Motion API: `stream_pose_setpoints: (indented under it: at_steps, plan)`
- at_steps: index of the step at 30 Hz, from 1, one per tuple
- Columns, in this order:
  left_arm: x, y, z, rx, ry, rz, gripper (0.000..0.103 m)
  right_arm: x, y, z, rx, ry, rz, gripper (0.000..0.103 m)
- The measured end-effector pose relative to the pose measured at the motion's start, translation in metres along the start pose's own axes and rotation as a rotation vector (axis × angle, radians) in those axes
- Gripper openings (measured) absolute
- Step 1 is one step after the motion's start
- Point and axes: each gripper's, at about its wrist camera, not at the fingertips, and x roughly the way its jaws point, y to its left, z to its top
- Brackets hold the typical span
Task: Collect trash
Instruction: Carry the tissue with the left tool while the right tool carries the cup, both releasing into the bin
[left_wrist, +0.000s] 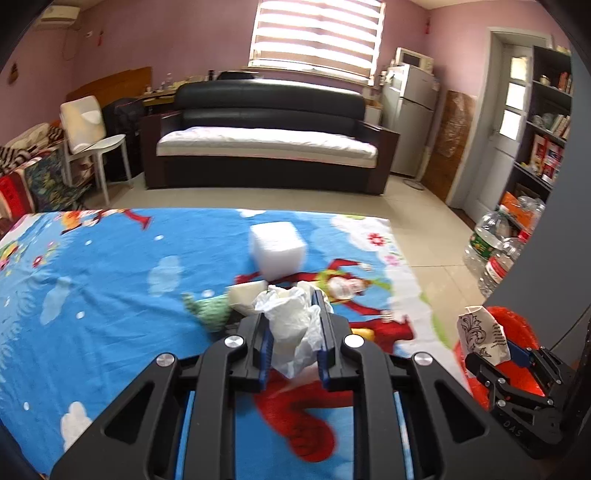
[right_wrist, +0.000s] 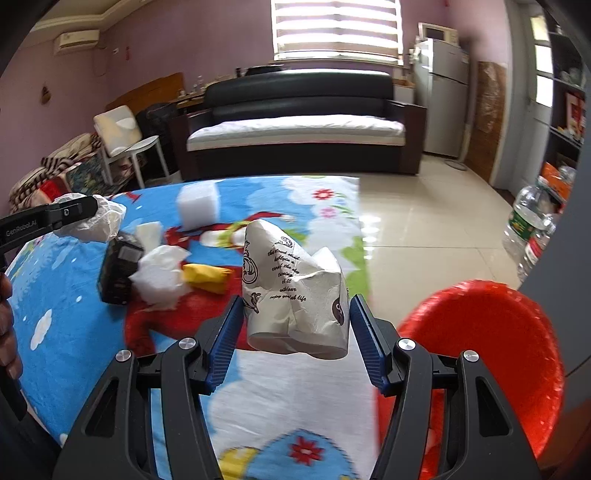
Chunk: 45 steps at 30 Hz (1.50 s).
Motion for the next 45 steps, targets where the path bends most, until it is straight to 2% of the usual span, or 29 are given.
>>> stream_pose_setpoints:
  at_steps: [17, 22, 29, 38, 40, 41, 42, 44, 45]
  plan:
    - [0.025, -0.132, -0.011, 0.143, 0.019, -0.195, 0.019, -0.032, -0.113, -0.022, 0.152, -0.014, -0.164, 0.057]
    - [0.035, -0.165, -0.022, 0.175, 0.045, -0.293, 0.019, -0.039, -0.139, -0.032, 0.19, -0.012, -0.213, 0.057]
    - [0.043, -0.208, -0.043, 0.223, 0.074, -0.417, 0.019, -0.044, -0.164, -0.041, 0.239, 0.001, -0.258, 0.057]
    - [0.043, -0.241, -0.064, 0.277, 0.099, -0.512, 0.019, -0.052, -0.185, -0.048, 0.289, -0.002, -0.305, 0.057]
    - [0.045, -0.245, -0.066, 0.281, 0.107, -0.537, 0.023, -0.055, -0.188, -0.049, 0.297, -0.009, -0.319, 0.057]
    - [0.045, -0.246, -0.067, 0.28, 0.113, -0.544, 0.039, -0.055, -0.189, -0.049, 0.3, -0.01, -0.325, 0.057]
    - [0.045, -0.246, -0.068, 0.271, 0.114, -0.551, 0.047, -0.055, -0.191, -0.05, 0.303, -0.01, -0.328, 0.058]
    - [0.046, -0.247, -0.069, 0.272, 0.121, -0.557, 0.049, -0.057, -0.193, -0.05, 0.307, -0.012, -0.331, 0.059]
    - [0.047, -0.247, -0.069, 0.275, 0.125, -0.556, 0.049, -0.057, -0.194, -0.049, 0.309, -0.013, -0.335, 0.065]
